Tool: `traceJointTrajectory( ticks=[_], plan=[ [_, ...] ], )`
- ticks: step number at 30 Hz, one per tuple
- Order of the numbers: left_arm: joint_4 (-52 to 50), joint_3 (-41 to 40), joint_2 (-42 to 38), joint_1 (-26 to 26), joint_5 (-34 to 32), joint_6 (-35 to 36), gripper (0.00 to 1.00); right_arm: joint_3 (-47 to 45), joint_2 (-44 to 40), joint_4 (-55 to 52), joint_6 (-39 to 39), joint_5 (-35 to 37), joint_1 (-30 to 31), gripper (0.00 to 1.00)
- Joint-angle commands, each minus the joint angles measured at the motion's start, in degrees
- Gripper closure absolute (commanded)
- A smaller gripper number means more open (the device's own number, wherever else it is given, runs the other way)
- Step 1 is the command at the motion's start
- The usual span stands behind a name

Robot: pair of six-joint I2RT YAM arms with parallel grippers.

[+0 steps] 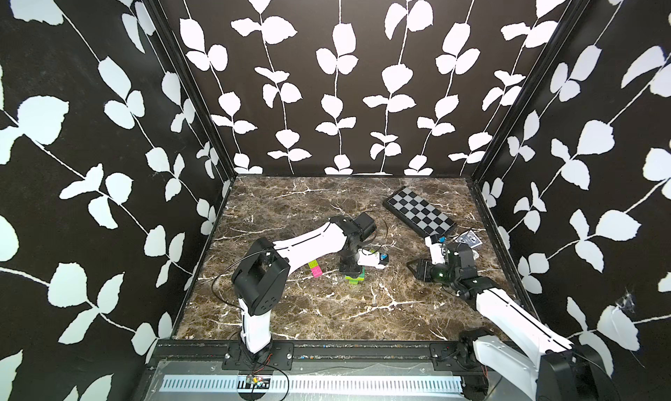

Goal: Assemble a carrot with lego
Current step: Assemble the lego brick with the lego brick.

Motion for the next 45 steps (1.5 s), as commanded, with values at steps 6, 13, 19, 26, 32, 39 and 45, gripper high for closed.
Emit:
traceJointTrajectory(
  ticks=[6,13,19,26,32,39,45],
  plan=[
    [-4.6,1.6,0.4,-0.5,-0.8,-0.6,0.79,0.1,0.2,1.8,0.6,0.0,0.3,0.47],
    [-5.8,2.3,1.7,-0.6,-2.3,-1.2,0.79,0.1,0.6,2.0,0.7,-0.1,0.3,0.47],
    [-4.6,1.7,2.2,-0.8,-2.3,-1.9,0.79,0.1,0.8,2.1,0.7,-0.1,0.3,0.47],
    [-3.9,1.2,0.7,-0.9,-3.5,-1.4,0.79,0.2,1.7,2.7,0.8,-0.4,0.3,0.47],
    [-3.1,1.4,-1.3,-0.8,-1.8,-1.5,0.77,0.1,2.1,3.0,0.9,-0.6,0.3,0.47],
    [-3.0,1.0,-3.2,-0.7,-2.1,-1.4,0.76,-0.4,1.6,2.6,0.7,-0.3,0.3,0.47],
    [-3.2,0.7,-2.9,-0.7,-1.6,-1.8,0.76,-0.9,1.0,2.6,0.8,-0.2,0.3,0.47]
  ],
)
